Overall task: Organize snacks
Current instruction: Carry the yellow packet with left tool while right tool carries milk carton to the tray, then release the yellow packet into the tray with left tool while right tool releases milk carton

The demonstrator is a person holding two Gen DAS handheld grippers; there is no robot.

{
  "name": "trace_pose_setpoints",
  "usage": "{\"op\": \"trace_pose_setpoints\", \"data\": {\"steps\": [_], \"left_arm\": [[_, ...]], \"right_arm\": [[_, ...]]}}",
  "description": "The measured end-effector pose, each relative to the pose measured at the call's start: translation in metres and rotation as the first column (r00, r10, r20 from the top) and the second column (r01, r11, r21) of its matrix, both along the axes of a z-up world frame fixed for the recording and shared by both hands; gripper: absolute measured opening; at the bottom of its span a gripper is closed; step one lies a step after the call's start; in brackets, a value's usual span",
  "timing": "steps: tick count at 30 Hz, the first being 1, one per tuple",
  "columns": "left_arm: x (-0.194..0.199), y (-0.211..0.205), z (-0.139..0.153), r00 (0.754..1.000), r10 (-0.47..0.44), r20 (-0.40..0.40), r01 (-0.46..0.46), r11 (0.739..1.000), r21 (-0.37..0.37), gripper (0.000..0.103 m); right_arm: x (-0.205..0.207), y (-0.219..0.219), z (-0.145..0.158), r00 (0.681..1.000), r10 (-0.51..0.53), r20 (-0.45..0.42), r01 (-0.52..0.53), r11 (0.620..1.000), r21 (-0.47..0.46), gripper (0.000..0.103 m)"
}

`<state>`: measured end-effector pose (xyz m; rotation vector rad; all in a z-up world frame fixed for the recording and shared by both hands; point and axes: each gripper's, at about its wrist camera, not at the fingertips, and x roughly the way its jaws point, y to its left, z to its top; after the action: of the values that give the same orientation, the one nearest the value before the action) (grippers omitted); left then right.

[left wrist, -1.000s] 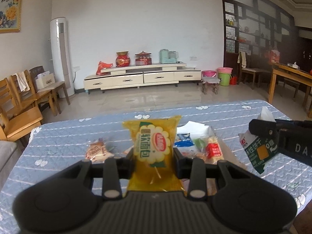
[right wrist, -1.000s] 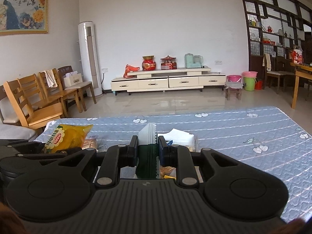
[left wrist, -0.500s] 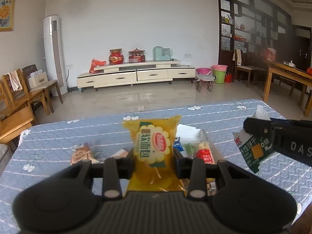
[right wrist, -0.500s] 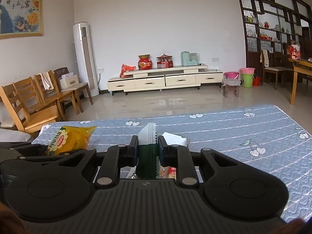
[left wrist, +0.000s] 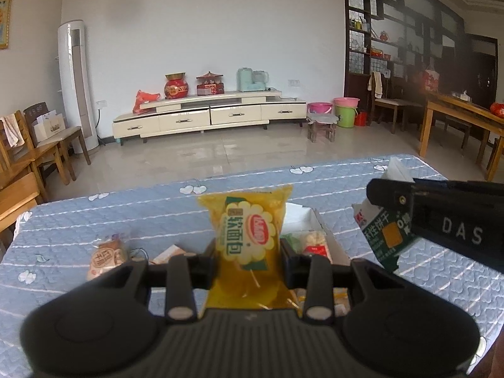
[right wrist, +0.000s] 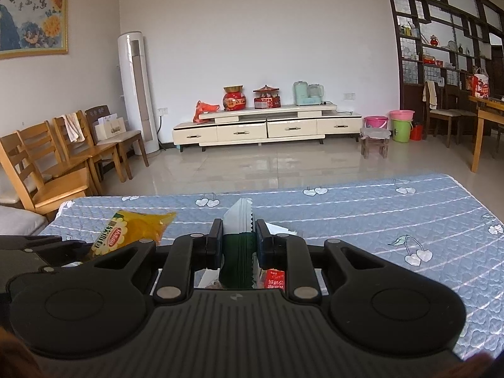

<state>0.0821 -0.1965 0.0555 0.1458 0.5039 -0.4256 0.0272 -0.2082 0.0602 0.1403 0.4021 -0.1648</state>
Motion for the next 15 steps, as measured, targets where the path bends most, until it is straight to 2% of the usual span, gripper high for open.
{"op": "trace_pose_setpoints", "data": {"steps": [15], "left_arm": [[0.021,-0.011,-0.017,0.999,-0.007,-0.054,0.007,1.0,0.003,0.036]], "right_arm": [[0.015,-0.009,0.001,0.998,0.019,-0.056,-0.018,1.0,0.018,0.025]]}}
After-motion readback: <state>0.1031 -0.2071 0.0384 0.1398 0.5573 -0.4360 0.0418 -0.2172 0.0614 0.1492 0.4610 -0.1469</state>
